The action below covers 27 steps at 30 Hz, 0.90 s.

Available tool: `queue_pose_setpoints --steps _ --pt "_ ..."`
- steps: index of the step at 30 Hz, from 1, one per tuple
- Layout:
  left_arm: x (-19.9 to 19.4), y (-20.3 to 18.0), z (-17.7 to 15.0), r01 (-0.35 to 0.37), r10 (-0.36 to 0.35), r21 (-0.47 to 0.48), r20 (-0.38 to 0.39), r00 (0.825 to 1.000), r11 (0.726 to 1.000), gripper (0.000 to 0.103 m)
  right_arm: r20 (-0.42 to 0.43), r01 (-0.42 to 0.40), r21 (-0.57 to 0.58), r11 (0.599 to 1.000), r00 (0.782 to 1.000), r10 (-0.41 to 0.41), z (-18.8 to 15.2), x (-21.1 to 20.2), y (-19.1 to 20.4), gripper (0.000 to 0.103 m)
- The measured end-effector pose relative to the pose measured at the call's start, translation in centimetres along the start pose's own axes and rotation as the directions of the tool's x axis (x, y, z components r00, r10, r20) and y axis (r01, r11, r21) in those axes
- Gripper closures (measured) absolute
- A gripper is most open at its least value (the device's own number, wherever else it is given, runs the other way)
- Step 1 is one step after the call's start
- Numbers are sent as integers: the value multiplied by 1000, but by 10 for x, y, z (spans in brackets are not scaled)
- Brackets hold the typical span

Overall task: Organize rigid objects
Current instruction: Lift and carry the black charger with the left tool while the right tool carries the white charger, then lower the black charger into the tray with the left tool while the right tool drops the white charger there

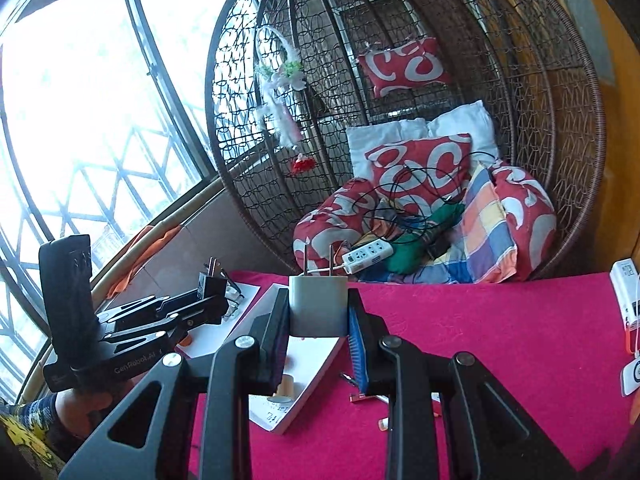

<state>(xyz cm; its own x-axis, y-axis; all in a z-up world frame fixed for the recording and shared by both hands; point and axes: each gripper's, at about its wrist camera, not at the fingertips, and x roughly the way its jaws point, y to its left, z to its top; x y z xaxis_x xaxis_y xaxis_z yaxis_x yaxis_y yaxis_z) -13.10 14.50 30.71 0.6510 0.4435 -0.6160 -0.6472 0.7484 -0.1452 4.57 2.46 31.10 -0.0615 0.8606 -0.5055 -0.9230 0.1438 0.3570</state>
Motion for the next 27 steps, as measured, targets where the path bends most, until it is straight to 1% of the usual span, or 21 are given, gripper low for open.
queue_pose_setpoints --steps 20,24,27 --pt "-6 50 -2 -6 6 -45 -5 1000 999 74 -39 -29 -17 999 999 28 -1 32 33 77" --pt "-7 65 -3 -19 19 -68 -8 1000 998 74 -58 -34 -11 999 998 33 -1 41 39 77" --pt "-6 83 -4 -43 42 -93 -13 999 995 74 -75 -35 -13 999 997 34 -1 50 46 77"
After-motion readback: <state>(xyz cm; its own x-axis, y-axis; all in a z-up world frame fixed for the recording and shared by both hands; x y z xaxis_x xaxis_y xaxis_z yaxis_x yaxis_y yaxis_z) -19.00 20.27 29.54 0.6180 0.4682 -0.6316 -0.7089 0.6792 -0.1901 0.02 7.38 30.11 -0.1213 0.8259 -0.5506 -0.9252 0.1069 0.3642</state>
